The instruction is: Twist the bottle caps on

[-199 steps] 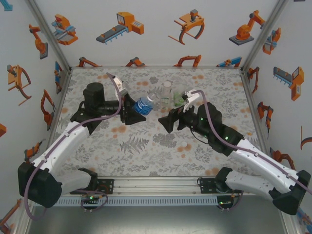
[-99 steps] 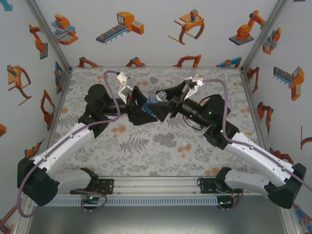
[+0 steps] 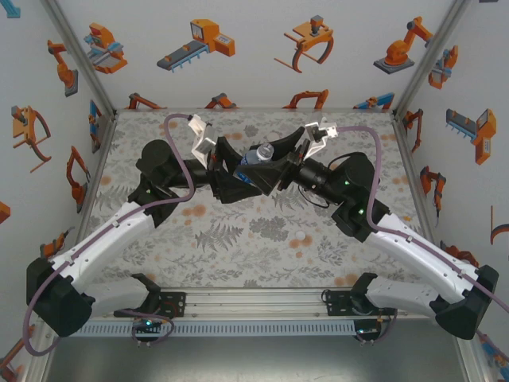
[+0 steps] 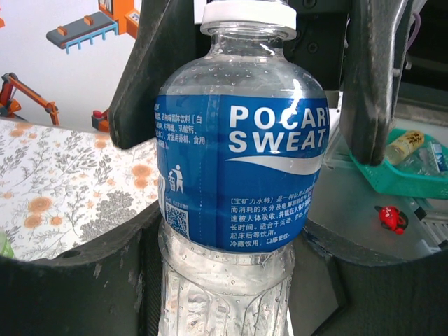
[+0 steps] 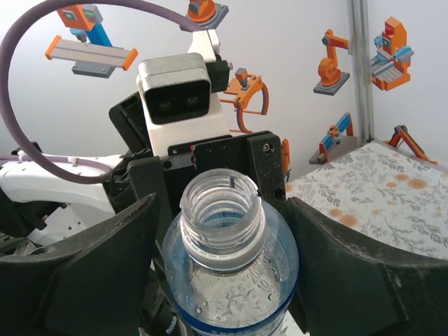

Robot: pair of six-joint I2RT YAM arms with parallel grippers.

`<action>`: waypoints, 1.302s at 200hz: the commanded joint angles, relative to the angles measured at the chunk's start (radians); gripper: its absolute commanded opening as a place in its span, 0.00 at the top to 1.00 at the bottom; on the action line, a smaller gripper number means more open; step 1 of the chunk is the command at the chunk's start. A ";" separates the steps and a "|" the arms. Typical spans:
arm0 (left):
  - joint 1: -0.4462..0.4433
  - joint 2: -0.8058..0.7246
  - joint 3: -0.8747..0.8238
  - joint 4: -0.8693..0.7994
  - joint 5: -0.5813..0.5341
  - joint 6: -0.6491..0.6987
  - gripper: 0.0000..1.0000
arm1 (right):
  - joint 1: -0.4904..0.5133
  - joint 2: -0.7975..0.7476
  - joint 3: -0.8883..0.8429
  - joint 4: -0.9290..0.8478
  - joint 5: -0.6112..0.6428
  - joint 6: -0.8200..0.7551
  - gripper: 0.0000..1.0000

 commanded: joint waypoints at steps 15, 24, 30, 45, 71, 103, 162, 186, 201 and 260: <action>-0.025 0.004 0.052 0.085 -0.037 -0.043 0.85 | 0.006 -0.001 0.010 0.042 -0.048 0.022 0.36; -0.029 0.006 0.055 0.089 -0.039 -0.047 0.85 | 0.006 -0.004 0.009 0.044 -0.045 0.022 0.38; -0.032 0.007 0.058 0.088 -0.039 -0.047 0.84 | 0.005 -0.005 0.009 0.045 -0.043 0.020 0.40; -0.038 0.008 0.062 0.074 -0.039 -0.044 0.79 | 0.006 -0.010 0.009 0.044 -0.040 0.016 0.49; -0.041 0.001 0.070 -0.023 -0.037 0.005 0.60 | 0.006 -0.023 0.016 0.019 -0.043 -0.010 0.61; -0.042 -0.011 0.103 -0.223 -0.031 0.117 0.40 | 0.006 -0.038 0.045 -0.075 -0.049 -0.048 0.65; -0.056 0.022 0.164 -0.406 0.051 0.226 0.31 | 0.006 -0.028 0.125 -0.217 -0.089 -0.071 0.67; -0.069 0.034 0.164 -0.389 0.058 0.223 0.30 | 0.006 -0.023 0.141 -0.231 -0.087 -0.071 0.68; -0.078 0.041 0.167 -0.375 0.060 0.219 0.30 | 0.006 -0.019 0.147 -0.233 -0.087 -0.067 0.68; -0.089 0.050 0.157 -0.289 0.059 0.178 0.30 | 0.006 -0.005 0.152 -0.252 -0.085 -0.056 0.70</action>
